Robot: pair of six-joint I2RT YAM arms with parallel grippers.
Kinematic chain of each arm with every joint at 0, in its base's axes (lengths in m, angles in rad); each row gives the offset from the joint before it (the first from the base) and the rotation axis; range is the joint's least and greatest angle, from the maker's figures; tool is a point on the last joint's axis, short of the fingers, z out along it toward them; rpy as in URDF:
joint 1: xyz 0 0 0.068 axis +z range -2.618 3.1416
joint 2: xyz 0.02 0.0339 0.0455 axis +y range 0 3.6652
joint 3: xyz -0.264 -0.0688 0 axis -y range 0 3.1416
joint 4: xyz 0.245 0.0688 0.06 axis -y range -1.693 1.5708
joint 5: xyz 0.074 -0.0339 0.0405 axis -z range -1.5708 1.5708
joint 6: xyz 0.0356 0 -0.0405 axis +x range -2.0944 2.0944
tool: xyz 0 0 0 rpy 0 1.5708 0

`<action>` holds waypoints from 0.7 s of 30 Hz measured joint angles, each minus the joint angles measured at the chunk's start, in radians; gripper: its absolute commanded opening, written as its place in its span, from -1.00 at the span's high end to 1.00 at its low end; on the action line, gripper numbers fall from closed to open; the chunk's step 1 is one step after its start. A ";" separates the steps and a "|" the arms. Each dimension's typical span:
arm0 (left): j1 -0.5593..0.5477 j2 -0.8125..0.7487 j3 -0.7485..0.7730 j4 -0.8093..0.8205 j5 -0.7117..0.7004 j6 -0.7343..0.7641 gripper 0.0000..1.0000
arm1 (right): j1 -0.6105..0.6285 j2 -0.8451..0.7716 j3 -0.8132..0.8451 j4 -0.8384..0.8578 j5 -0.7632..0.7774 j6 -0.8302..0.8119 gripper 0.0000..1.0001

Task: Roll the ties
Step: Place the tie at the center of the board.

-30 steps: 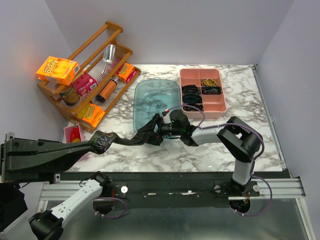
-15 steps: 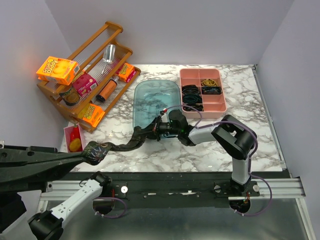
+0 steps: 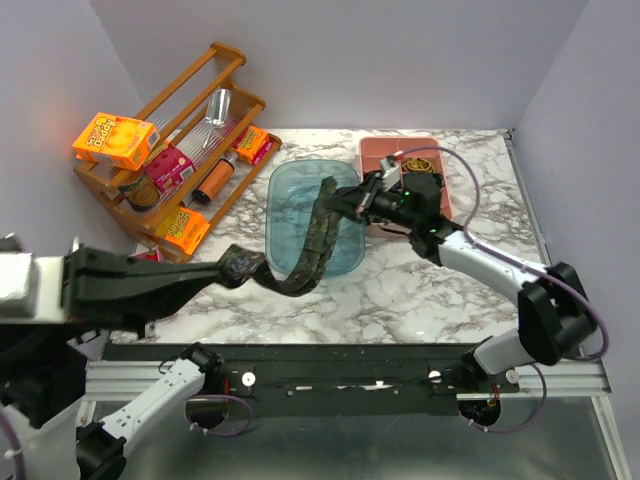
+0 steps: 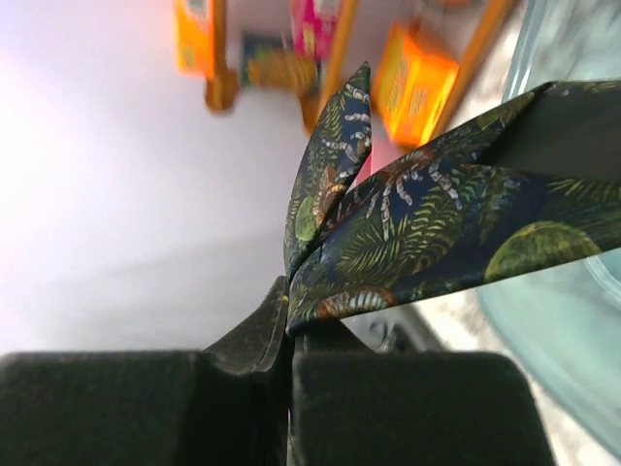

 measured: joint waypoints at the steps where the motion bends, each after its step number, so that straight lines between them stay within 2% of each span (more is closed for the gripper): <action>1: 0.000 -0.002 -0.048 0.021 -0.003 -0.003 1.00 | -0.039 -0.053 -0.010 -0.033 0.021 -0.040 0.85; 5: 0.000 0.024 -0.233 0.156 -0.004 -0.070 1.00 | -0.158 -0.214 -0.098 -0.108 0.051 -0.151 0.84; 10: 0.000 0.161 -0.409 0.356 0.000 -0.185 1.00 | -0.329 -0.346 -0.270 -0.215 0.048 -0.238 0.84; 14: -0.001 0.263 -0.496 0.438 0.000 -0.247 1.00 | -0.513 -0.474 -0.373 -0.350 0.033 -0.311 0.81; 18: -0.010 0.315 -0.539 0.533 0.000 -0.293 1.00 | -0.692 -0.614 -0.379 -0.472 0.019 -0.410 0.80; 21: -0.029 0.336 -0.566 0.616 0.000 -0.322 1.00 | -0.822 -0.652 -0.389 -0.509 -0.024 -0.473 0.79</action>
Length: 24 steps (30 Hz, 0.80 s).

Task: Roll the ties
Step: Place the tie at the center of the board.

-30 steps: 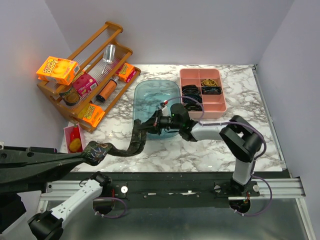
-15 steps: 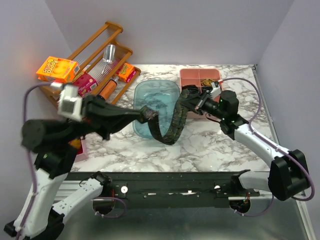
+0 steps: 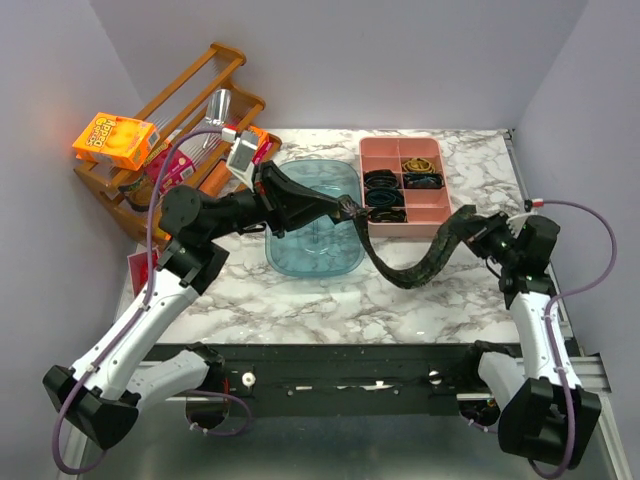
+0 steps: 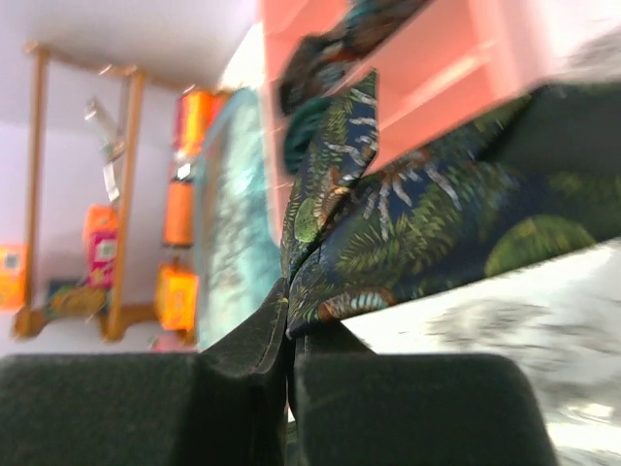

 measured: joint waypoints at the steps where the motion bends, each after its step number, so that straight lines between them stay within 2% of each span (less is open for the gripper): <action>1: -0.010 0.008 -0.014 0.031 -0.001 -0.007 1.00 | -0.038 0.000 -0.012 -0.008 -0.010 -0.019 0.79; 4: -0.043 0.027 -0.071 0.089 -0.006 -0.016 1.00 | -0.106 0.019 -0.064 -0.040 -0.028 -0.066 0.77; 8: -0.075 0.049 -0.161 0.107 -0.023 -0.013 1.00 | -0.135 0.082 -0.113 -0.080 -0.031 -0.123 0.71; 14: -0.108 0.021 -0.313 0.035 -0.072 0.041 1.00 | -0.152 0.219 -0.119 -0.084 -0.033 -0.190 0.58; 16: -0.114 -0.024 -0.353 -0.020 -0.098 0.070 1.00 | -0.156 0.253 -0.121 -0.085 -0.033 -0.207 0.37; 19: -0.116 -0.098 -0.378 -0.099 -0.135 0.109 1.00 | -0.158 0.283 -0.126 -0.085 -0.036 -0.231 -0.07; 20: -0.117 -0.123 -0.382 -0.122 -0.146 0.121 1.00 | -0.158 0.289 -0.126 -0.086 -0.037 -0.239 -0.13; 21: -0.118 -0.144 -0.385 -0.140 -0.155 0.131 1.00 | -0.158 0.294 -0.127 -0.086 -0.039 -0.248 -0.43; 22: -0.118 -0.167 -0.388 -0.160 -0.163 0.142 1.00 | -0.158 0.296 -0.127 -0.087 -0.039 -0.256 -0.46; 24: -0.121 -0.193 -0.393 -0.190 -0.173 0.156 1.00 | -0.159 0.296 -0.130 -0.092 -0.040 -0.269 -0.77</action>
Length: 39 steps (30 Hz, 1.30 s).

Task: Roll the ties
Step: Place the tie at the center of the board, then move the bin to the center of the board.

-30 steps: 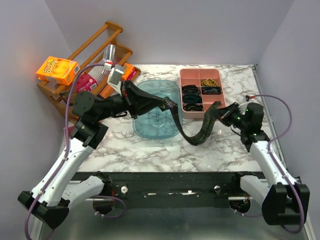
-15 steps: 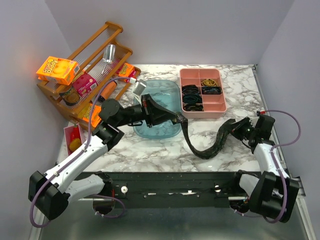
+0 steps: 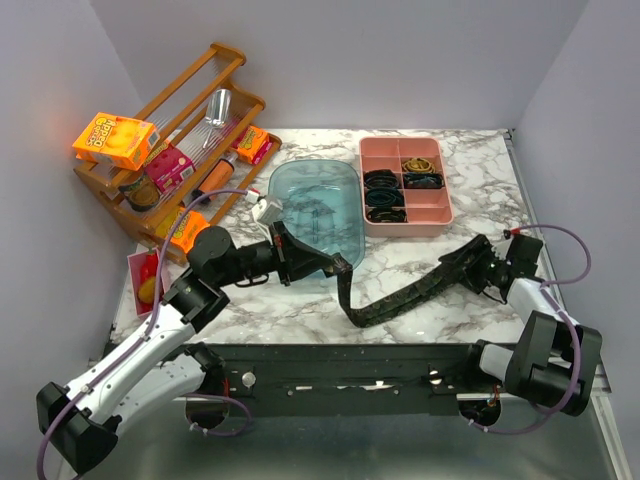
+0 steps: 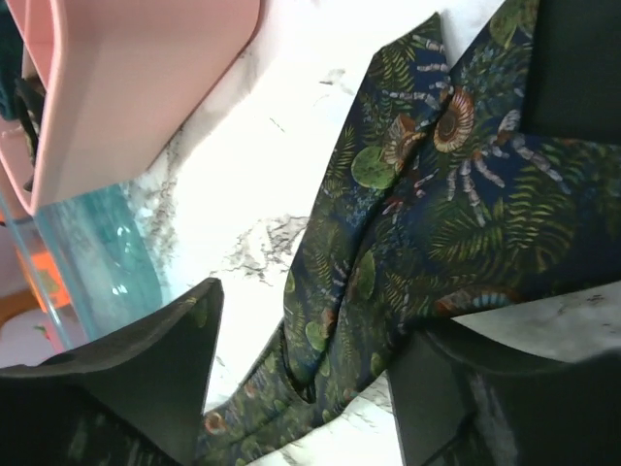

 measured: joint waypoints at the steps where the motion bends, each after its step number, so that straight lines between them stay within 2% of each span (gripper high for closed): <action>1: 0.000 -0.008 -0.004 -0.014 -0.002 0.005 1.00 | 0.000 0.000 -0.001 -0.003 0.000 -0.004 -0.78; 2: -0.002 -0.011 -0.008 -0.031 -0.005 0.010 1.00 | 0.000 0.000 -0.003 -0.009 0.000 -0.011 -0.81; 3: -0.002 -0.012 -0.013 -0.046 -0.007 0.012 1.00 | -0.001 -0.002 -0.003 -0.016 0.000 -0.017 -0.99; 8: -0.002 -0.026 -0.055 -0.136 -0.040 0.027 1.00 | -0.001 -0.023 -0.003 -0.071 -0.002 -0.040 -1.00; 16: -0.002 -0.043 -0.046 -0.385 -0.143 0.062 1.00 | -0.001 -0.057 0.031 -0.217 -0.050 -0.089 -1.00; 18: -0.002 -0.036 -0.024 -0.466 -0.171 0.075 1.00 | -0.001 -0.069 0.039 -0.251 -0.068 -0.094 -1.00; 19: -0.002 -0.013 0.028 -0.570 -0.228 0.093 1.00 | -0.001 -0.100 0.047 -0.296 -0.084 -0.101 -1.00; 25: -0.002 0.041 0.128 -0.747 -0.333 0.125 1.00 | 0.024 -0.166 0.084 -0.372 -0.094 -0.111 -1.00; 27: -0.002 0.053 0.149 -0.789 -0.364 0.133 1.00 | 0.079 -0.181 0.116 -0.389 -0.079 -0.111 -1.00; 36: -0.002 0.051 0.161 -0.925 -0.449 0.143 1.00 | 0.489 -0.146 0.327 -0.427 0.078 -0.105 -0.98; 39: -0.002 0.034 0.167 -0.965 -0.479 0.142 1.00 | 0.601 -0.085 0.365 -0.423 0.138 -0.103 -0.81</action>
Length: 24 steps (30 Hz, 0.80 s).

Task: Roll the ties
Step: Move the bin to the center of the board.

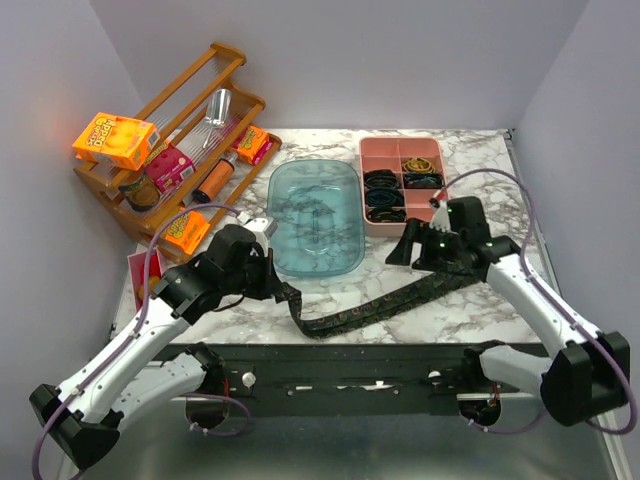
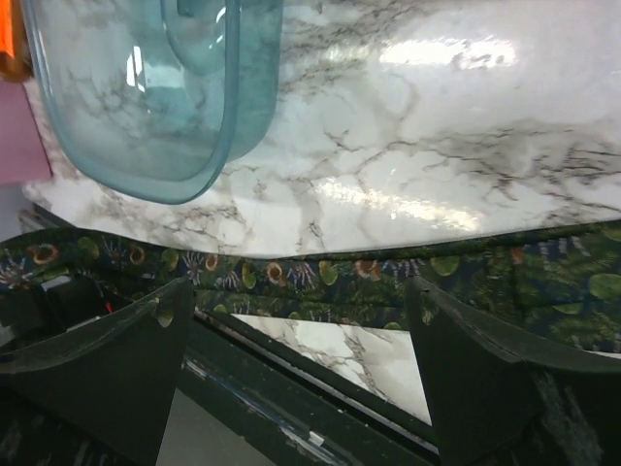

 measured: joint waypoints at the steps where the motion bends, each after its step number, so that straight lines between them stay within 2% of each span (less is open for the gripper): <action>1: 0.000 -0.008 0.004 -0.014 -0.010 0.000 1.00 | 0.044 0.027 0.010 0.003 0.016 0.003 -0.55; 4: 0.000 -0.026 0.015 -0.039 -0.033 -0.002 1.00 | 0.202 0.146 0.071 0.004 0.076 0.006 0.19; 5: 0.000 -0.030 0.016 -0.045 -0.039 -0.002 1.00 | 0.242 0.186 0.094 0.011 0.090 -0.002 0.53; 6: 0.000 -0.033 0.018 -0.052 -0.044 -0.003 1.00 | 0.303 0.241 0.127 0.018 0.109 0.003 0.65; 8: 0.000 -0.038 0.018 -0.068 -0.055 -0.006 1.00 | 0.394 0.346 0.180 0.058 0.162 -0.003 0.77; 11: 0.000 -0.047 0.022 -0.082 -0.069 -0.015 1.00 | 0.514 0.418 0.217 0.074 0.207 -0.007 0.79; 15: 0.000 -0.065 0.028 -0.097 -0.083 -0.026 1.00 | 0.605 0.550 0.307 0.112 0.243 -0.012 0.80; 24: 0.000 -0.069 0.029 -0.113 -0.110 -0.043 1.00 | 0.619 0.774 0.583 0.121 0.380 -0.040 0.80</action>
